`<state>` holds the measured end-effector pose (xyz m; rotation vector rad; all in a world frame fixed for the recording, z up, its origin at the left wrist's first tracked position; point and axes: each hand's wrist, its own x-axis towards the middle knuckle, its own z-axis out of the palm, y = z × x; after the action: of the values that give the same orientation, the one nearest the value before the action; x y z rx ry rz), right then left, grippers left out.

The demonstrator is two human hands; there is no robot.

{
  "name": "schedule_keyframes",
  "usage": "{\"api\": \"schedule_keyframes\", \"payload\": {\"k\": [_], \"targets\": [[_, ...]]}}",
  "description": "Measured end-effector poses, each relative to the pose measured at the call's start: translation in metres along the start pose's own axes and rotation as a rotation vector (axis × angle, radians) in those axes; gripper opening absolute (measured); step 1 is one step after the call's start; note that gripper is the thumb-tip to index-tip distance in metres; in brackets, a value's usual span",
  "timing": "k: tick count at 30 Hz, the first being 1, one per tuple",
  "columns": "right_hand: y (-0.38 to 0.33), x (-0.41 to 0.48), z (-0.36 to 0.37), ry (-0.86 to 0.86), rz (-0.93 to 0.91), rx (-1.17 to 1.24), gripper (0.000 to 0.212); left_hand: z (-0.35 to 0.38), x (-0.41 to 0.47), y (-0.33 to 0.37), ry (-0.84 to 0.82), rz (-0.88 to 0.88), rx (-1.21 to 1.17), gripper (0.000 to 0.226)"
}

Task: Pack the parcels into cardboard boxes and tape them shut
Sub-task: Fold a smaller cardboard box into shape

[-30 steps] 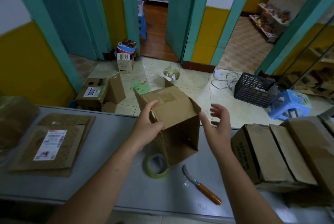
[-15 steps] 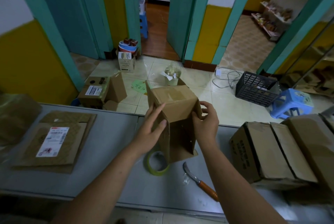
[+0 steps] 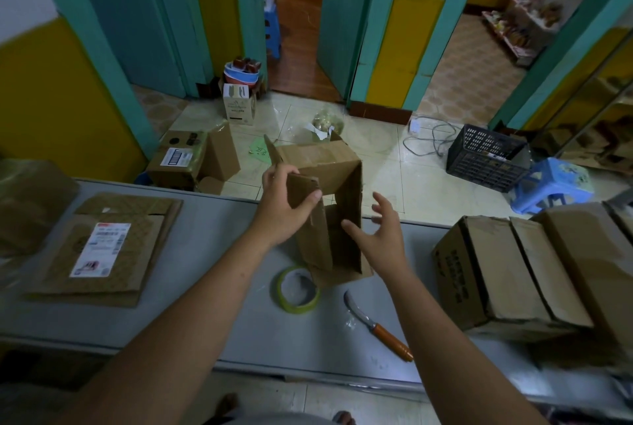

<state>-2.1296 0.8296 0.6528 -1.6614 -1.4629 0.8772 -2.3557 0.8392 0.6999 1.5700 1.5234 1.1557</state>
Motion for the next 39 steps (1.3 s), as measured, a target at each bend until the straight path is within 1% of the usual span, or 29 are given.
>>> {"api": "schedule_keyframes", "payload": {"k": [1,3,6,8,10,12,13,15,17,18,19,20,21,22,23,24,26,28,29,30,31,32,33,34,36,37,39], "targets": [[0.008,-0.001,0.001,-0.025,0.06,-0.029,0.085,-0.004,0.0,0.0,-0.005,-0.005,-0.015,0.048],[0.025,-0.001,0.004,-0.03,0.179,-0.049,0.072,-0.01,0.001,-0.002,-0.006,-0.009,-0.024,0.048],[0.046,0.001,0.008,-0.009,0.365,-0.019,0.057,-0.021,0.002,-0.002,-0.066,-0.078,0.007,0.031],[0.054,0.001,0.013,-0.06,0.543,0.045,0.056,-0.028,0.004,-0.002,-0.108,-0.113,-0.001,0.026],[0.056,0.001,0.018,-0.069,0.725,0.224,0.057,-0.034,0.006,0.0,-0.122,-0.131,0.008,0.029],[0.054,0.0,0.019,0.016,0.817,0.486,0.051,-0.037,0.008,0.001,-0.12,-0.134,0.03,0.033],[0.053,0.0,0.02,0.064,0.829,0.615,0.047,-0.038,0.009,0.001,-0.118,-0.136,0.038,0.032],[0.052,-0.001,0.022,0.103,0.828,0.864,0.039,-0.038,0.009,0.0,-0.132,-0.136,0.05,0.027],[0.047,-0.003,0.023,0.081,0.802,1.14,0.036,-0.037,0.009,0.001,-0.157,-0.13,0.051,0.023],[0.045,-0.003,0.024,0.07,0.793,1.248,0.037,-0.036,0.009,0.002,-0.17,-0.125,0.053,0.023],[0.042,-0.003,0.025,0.06,0.774,1.305,0.037,-0.036,0.009,0.002,-0.182,-0.122,0.057,0.023],[0.041,-0.002,0.026,0.055,0.749,1.294,0.036,-0.036,0.008,0.003,-0.197,-0.119,0.062,0.023],[0.038,0.0,0.025,0.048,0.725,1.198,0.035,-0.036,0.008,0.003,-0.208,-0.115,0.071,0.023],[0.035,0.001,0.023,0.024,0.703,1.018,0.033,-0.037,0.007,0.004,-0.218,-0.111,0.081,0.023],[0.031,0.002,0.019,-0.027,0.681,0.785,0.032,-0.038,0.007,0.004,-0.221,-0.108,0.088,0.022],[0.027,0.003,0.015,-0.116,0.656,0.529,0.033,-0.039,0.007,0.004,-0.215,-0.11,0.089,0.022],[0.018,0.004,0.005,-0.368,0.62,0.082,0.041,-0.04,0.007,0.004,-0.185,-0.119,0.082,0.022],[0.004,0.003,0.002,-0.592,0.564,-0.249,0.048,-0.037,0.006,0.002,-0.177,-0.123,0.072,0.022],[-0.001,0.003,0.003,-0.665,0.496,-0.396,0.055,-0.034,0.006,0.002,-0.178,-0.12,0.074,0.022],[-0.003,0.005,0.006,-0.7,0.411,-0.542,0.065,-0.03,0.004,0.002,-0.18,-0.108,0.085,0.022],[-0.006,0.007,0.008,-0.689,0.321,-0.673,0.071,-0.026,0.003,0.003,-0.179,-0.09,0.102,0.022],[-0.007,0.009,0.009,-0.637,0.237,-0.753,0.07,-0.024,0.002,0.004,-0.176,-0.074,0.107,0.025],[-0.008,0.012,0.009,-0.562,0.155,-0.764,0.063,-0.022,0.002,0.004,-0.172,-0.058,0.098,0.028],[-0.01,0.013,0.008,-0.484,0.076,-0.718,0.054,-0.022,0.004,0.002,-0.17,-0.046,0.081,0.031],[-0.011,0.014,0.003,-0.354,-0.052,-0.52,0.044,-0.027,0.007,0.0,-0.195,-0.059,0.022,0.038],[-0.011,0.015,-0.001,-0.294,-0.077,-0.394,0.044,-0.031,0.008,-0.001,-0.211,-0.08,-0.026,0.041],[-0.012,0.017,-0.009,-0.148,-0.079,-0.166,0.04,-0.038,0.01,-0.003,-0.234,-0.109,-0.123,0.036]]}}
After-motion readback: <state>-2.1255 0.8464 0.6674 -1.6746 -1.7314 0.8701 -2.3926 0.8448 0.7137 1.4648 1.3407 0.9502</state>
